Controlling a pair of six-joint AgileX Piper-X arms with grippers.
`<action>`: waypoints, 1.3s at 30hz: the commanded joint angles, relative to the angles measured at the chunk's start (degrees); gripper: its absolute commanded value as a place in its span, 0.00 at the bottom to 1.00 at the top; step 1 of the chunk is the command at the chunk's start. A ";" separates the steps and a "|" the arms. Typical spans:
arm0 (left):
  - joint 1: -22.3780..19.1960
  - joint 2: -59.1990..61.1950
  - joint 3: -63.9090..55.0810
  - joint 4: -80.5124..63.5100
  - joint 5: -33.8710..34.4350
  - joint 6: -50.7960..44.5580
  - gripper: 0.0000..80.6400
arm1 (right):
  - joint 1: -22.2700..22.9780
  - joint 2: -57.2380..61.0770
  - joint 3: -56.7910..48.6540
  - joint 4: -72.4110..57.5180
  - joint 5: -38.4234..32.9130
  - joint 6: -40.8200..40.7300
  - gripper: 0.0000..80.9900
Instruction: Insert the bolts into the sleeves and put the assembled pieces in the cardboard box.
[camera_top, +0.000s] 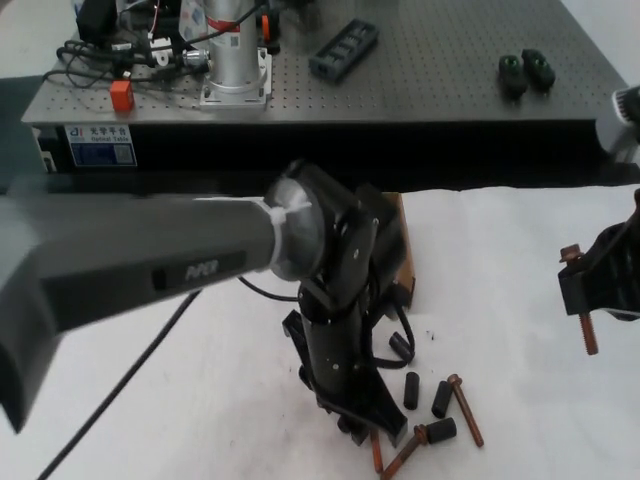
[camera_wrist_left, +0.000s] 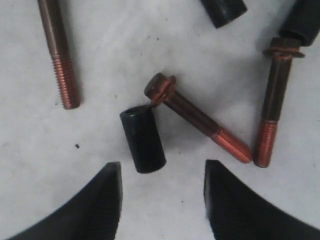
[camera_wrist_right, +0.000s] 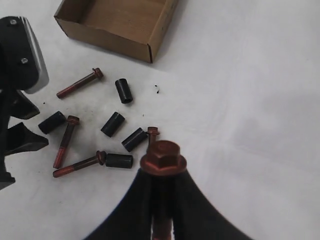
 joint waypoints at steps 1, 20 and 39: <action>-0.07 0.61 -0.73 -1.42 -0.82 1.17 0.45 | -0.36 -0.42 -0.44 0.04 -0.86 0.10 0.06; -0.07 4.44 -0.84 -6.04 0.48 0.76 0.01 | -0.36 -0.42 -0.44 0.65 -2.00 -0.11 0.06; 0.09 -39.57 25.02 -37.16 20.42 -15.60 0.01 | 7.04 -2.47 -0.44 -25.00 -25.39 20.93 0.06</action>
